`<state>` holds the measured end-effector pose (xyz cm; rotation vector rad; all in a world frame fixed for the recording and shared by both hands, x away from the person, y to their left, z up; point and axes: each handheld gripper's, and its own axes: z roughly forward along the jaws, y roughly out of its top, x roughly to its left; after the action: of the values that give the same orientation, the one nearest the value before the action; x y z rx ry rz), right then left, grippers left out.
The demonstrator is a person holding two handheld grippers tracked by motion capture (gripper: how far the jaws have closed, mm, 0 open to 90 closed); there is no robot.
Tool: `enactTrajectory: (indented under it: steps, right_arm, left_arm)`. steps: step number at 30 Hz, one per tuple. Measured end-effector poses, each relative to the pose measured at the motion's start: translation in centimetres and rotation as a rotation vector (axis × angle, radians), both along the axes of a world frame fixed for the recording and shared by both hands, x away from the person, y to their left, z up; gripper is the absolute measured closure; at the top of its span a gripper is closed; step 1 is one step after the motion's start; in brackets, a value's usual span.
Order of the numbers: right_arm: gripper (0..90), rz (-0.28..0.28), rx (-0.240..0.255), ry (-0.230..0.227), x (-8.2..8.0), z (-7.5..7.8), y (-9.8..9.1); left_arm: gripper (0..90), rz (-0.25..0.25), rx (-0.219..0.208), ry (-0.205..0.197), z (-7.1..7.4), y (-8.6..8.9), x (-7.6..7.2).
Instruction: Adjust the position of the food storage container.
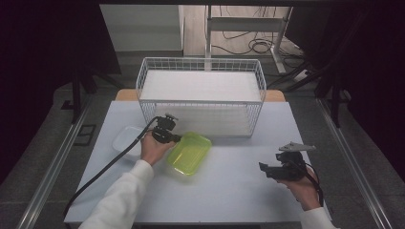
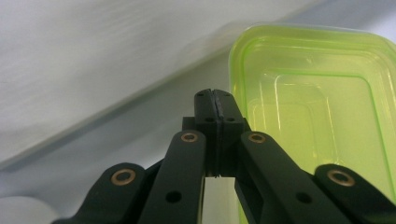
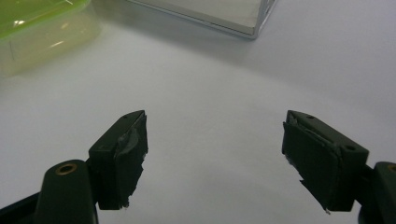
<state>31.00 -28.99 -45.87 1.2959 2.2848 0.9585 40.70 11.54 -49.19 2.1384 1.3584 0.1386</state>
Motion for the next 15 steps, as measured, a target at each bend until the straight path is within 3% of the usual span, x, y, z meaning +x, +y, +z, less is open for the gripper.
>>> enactTrajectory:
  steps: [2, 6, 15]
  right_arm:
    - [22.3, 0.005, -0.001, -0.003, 0.0, 0.0, 0.1]
    - [22.3, 0.011, -0.002, -0.003, -0.1, 0.1, 0.3]
    - [22.3, 0.019, -0.007, -0.003, 0.0, 0.0, 0.5]
  left_arm:
    - [89.6, -0.031, 0.01, -0.007, 0.0, -0.4, -0.2]
    - [89.6, -0.054, -0.038, 0.015, -0.1, -1.4, -1.2]
    - [89.6, -0.094, -0.074, 0.037, -0.2, -2.7, -2.7]
